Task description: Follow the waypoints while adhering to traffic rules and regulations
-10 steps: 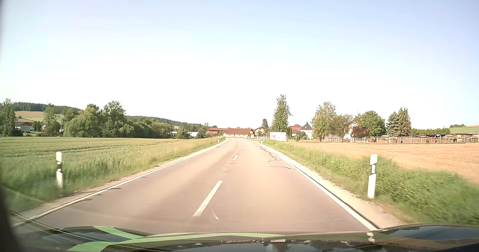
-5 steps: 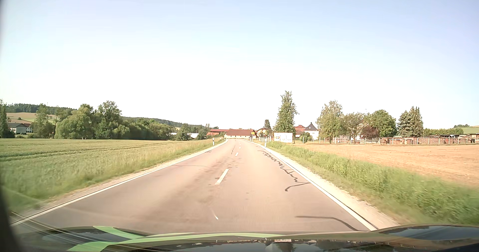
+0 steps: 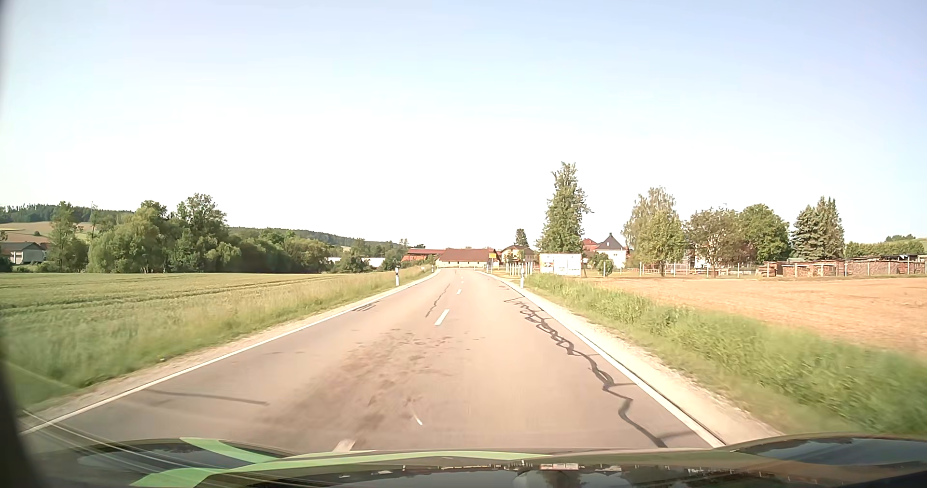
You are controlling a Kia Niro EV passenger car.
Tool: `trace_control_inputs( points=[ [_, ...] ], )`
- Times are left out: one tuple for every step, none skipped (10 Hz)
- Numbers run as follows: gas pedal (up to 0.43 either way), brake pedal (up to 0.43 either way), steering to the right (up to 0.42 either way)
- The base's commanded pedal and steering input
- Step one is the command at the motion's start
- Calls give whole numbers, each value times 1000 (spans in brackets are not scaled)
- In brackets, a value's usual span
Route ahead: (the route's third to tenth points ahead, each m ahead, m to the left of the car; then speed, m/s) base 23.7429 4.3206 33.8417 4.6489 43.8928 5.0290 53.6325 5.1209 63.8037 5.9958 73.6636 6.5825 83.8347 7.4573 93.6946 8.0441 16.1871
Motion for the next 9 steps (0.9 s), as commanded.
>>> trace_control_inputs(
  points=[
    [0, 0, -12],
    [0, 0, -13],
    [0, 0, -13],
    [0, 0, -13],
    [0, 0, -13],
    [0, 0, -13],
    [0, 0, -11],
    [0, 0, -8],
    [0, 0, -5]
  ],
)
